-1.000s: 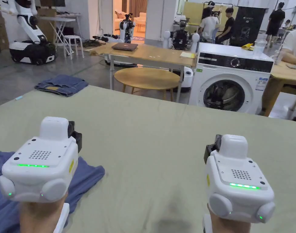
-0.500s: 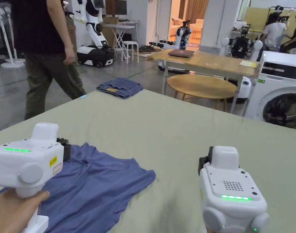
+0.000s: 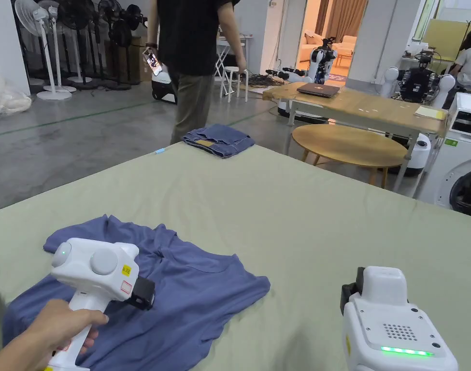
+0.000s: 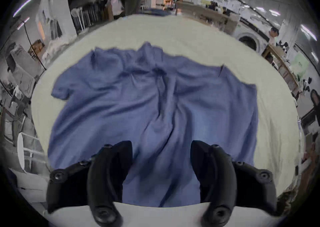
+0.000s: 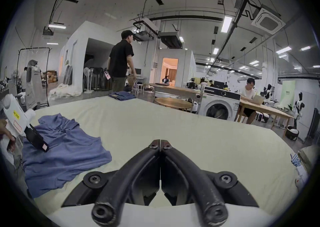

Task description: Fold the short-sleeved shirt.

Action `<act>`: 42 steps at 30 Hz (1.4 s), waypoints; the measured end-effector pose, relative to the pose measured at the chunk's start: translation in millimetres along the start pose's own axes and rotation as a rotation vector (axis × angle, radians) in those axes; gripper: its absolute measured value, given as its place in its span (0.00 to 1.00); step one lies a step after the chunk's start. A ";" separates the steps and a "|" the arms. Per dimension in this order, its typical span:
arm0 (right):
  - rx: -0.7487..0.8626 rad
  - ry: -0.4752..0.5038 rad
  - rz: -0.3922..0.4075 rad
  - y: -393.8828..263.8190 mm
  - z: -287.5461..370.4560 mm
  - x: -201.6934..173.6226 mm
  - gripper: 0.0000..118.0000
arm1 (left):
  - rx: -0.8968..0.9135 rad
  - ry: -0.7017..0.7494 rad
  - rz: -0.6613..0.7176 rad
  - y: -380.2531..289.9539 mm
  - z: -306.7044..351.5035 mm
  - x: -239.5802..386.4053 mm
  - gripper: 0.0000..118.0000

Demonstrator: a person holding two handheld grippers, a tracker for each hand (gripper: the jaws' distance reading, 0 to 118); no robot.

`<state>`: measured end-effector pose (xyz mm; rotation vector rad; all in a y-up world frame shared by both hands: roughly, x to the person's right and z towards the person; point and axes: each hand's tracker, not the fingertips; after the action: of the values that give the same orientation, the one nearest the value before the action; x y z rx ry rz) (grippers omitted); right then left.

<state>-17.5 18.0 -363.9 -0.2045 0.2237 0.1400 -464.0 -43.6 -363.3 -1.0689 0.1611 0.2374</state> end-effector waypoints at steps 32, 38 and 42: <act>0.016 -0.084 -0.048 7.8 23.2 59.0 0.00 | 0.714 -0.085 -0.080 37.7 208.0 94.1 0.00; 0.041 -0.142 -0.074 13.4 39.6 92.1 0.00 | 0.775 -0.214 -0.219 64.6 245.9 172.5 0.00; 0.048 -0.197 -0.092 13.7 55.0 119.8 0.00 | 0.792 -0.327 -0.286 68.3 253.7 233.8 0.00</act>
<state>107.3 56.9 -341.9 -0.1520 0.0210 0.0624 -253.3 237.9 -358.3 -0.2483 -0.1860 0.0704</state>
